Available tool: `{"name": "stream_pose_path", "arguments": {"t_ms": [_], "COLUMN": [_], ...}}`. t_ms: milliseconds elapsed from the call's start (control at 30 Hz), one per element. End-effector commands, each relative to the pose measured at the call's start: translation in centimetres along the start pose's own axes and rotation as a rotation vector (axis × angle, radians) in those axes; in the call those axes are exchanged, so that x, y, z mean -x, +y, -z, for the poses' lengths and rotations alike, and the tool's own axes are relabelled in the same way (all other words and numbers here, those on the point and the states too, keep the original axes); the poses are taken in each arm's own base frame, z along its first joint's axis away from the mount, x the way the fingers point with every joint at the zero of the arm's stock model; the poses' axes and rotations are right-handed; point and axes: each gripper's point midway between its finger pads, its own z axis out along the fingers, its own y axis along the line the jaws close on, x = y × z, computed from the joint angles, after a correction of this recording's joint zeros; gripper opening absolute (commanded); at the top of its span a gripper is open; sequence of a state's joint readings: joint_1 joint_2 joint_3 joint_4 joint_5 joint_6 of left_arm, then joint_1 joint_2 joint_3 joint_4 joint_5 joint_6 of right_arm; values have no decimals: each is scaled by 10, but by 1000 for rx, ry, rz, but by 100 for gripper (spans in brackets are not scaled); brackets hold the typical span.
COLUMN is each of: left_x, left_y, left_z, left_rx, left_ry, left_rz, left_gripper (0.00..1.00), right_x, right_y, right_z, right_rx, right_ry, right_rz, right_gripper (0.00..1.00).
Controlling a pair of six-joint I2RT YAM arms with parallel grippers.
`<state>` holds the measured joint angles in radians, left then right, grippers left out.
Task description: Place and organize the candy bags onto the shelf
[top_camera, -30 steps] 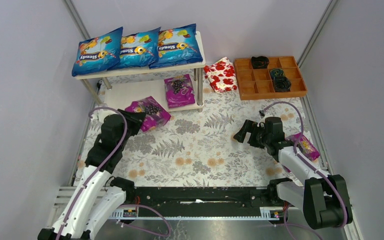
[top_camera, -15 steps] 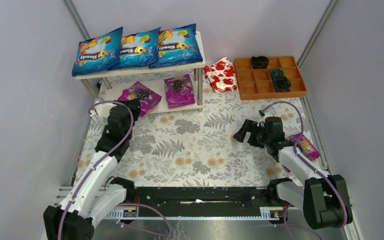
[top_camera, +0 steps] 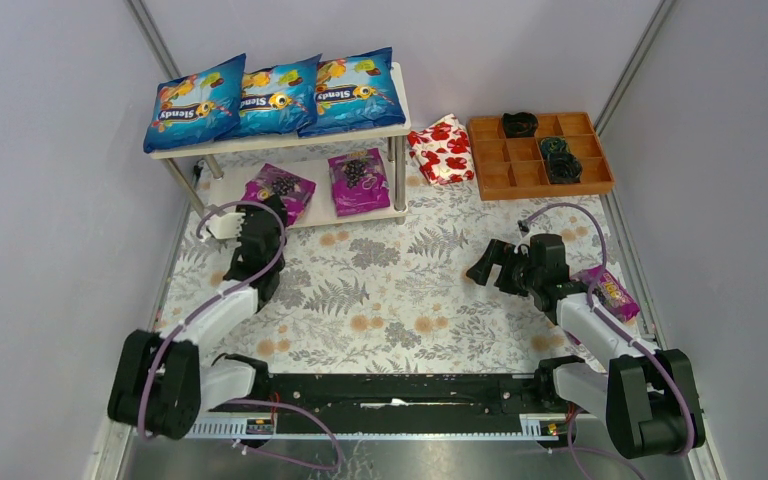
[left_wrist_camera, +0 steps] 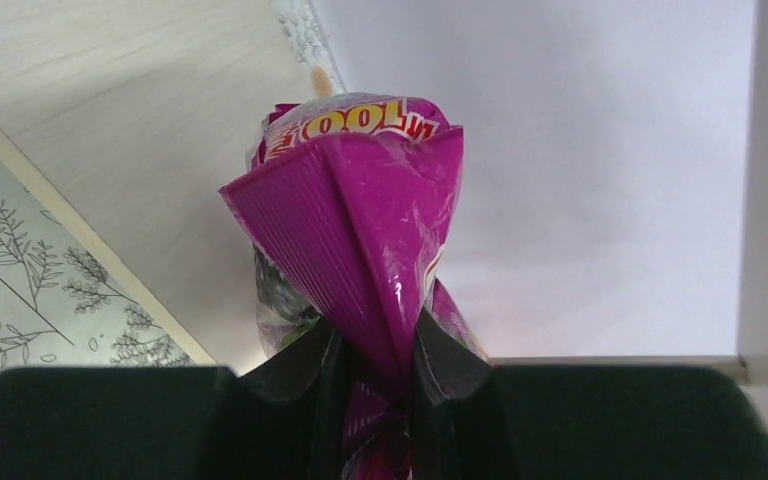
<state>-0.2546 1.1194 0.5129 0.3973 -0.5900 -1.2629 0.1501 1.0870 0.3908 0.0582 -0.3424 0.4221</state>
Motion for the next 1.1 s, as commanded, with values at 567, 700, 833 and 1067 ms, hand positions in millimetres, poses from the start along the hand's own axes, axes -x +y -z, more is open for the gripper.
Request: {"name": "stream_pose_path", "arguments": {"t_ms": [567,700,833,1067], "left_x": [-21,-32,-39,-51], "left_y": [-12,-12,-9,-15], "left_z": [-42,-49,-51,-56], "left_rx": [-240,-245,-250,-276], "left_ry": [-73,-57,-69,-67], "left_rz": [360,379,394,406], "left_gripper": [17,18,21,26], "right_x": [6,6,5,5], "right_y": [7,7,6,6], "right_z": [1,1,1,0], "right_rx": [36,35,33,33], "right_ry": [-28,-27,-24,-20], "right_rz": [34,33,32,32], "right_gripper": [100,100,100,100]}}
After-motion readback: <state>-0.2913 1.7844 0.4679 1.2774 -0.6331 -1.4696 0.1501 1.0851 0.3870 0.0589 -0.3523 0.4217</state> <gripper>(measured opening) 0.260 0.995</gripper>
